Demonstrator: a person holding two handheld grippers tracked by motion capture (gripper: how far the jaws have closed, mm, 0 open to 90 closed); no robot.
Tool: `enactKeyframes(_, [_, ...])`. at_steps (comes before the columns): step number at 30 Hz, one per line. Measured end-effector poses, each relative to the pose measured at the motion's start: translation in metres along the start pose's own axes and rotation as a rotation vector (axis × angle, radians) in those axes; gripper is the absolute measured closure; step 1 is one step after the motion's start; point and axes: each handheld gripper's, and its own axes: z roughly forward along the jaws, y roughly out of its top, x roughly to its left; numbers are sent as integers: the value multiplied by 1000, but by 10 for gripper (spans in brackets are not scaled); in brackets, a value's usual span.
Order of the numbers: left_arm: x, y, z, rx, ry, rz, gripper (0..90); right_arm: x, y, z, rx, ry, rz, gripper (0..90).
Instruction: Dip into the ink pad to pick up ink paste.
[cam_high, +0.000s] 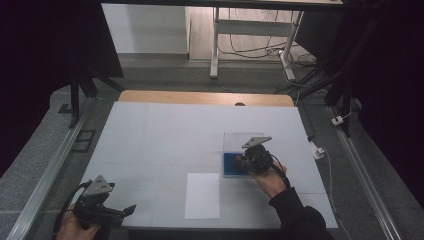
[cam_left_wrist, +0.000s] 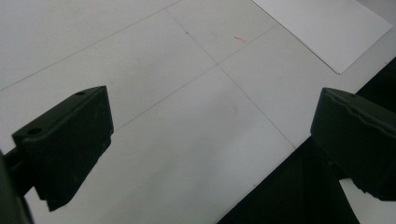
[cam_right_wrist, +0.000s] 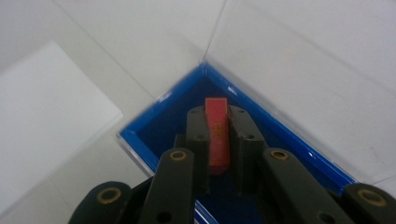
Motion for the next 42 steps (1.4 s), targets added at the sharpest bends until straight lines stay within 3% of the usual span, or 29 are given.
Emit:
enactKeyframes(7, [1,0,0,-2,-6,-7,0,-9,4,-18,-90,-4,53,803])
enactKeyframes(15, [2,0,-1,-4,-8,-12,0,-21,-4,-15,-51,-18,68,803])
enactKeyframes(25, [2,0,0,-2,-9,-9,0,-25,-9,-4,-15,-4,92,804])
enactKeyframes(32, [1,0,0,2,-10,-9,0,-29,-11,-3,-6,14,140,806])
enactKeyframes(42, [1,0,1,8,-5,-11,0,-4,-3,1,49,-108,-37,808])
